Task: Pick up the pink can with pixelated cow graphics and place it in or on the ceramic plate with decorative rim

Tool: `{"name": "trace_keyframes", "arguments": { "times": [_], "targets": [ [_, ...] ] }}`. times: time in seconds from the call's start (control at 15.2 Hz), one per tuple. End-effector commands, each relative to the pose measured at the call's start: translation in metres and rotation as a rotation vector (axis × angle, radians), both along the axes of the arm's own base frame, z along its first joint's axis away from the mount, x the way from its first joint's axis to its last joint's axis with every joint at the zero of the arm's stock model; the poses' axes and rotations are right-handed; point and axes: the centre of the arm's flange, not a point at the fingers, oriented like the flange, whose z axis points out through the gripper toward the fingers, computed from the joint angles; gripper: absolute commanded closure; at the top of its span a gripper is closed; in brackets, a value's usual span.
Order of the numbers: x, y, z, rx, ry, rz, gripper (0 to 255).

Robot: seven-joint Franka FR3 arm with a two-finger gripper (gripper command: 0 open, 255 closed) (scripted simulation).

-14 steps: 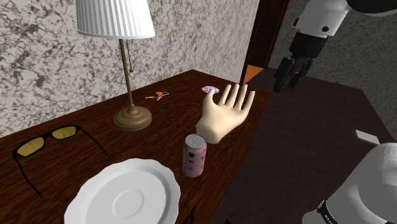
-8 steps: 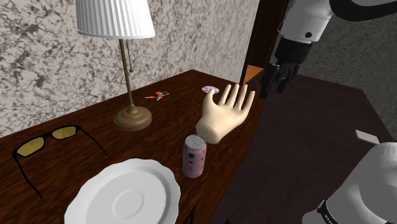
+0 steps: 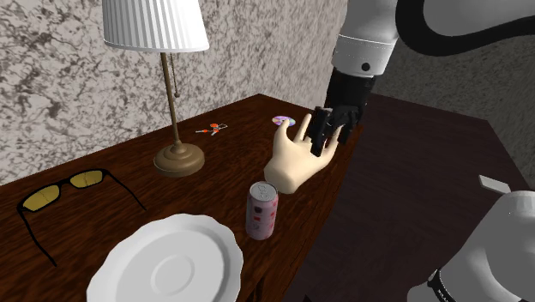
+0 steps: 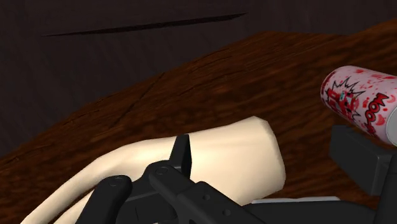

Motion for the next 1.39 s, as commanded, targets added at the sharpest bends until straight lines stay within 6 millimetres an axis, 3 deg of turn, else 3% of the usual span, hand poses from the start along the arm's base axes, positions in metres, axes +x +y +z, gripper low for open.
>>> {"name": "trace_keyframes", "arguments": {
  "times": [0.0, 0.73, 1.32],
  "targets": [
    [0.005, 0.024, -0.007, -0.001, 0.006, 0.008, 0],
    [0.028, 0.157, -0.049, -0.013, 0.038, 0.052, 0],
    [0.028, 0.157, -0.089, -0.013, 0.038, 0.052, 0]
  ]
}}
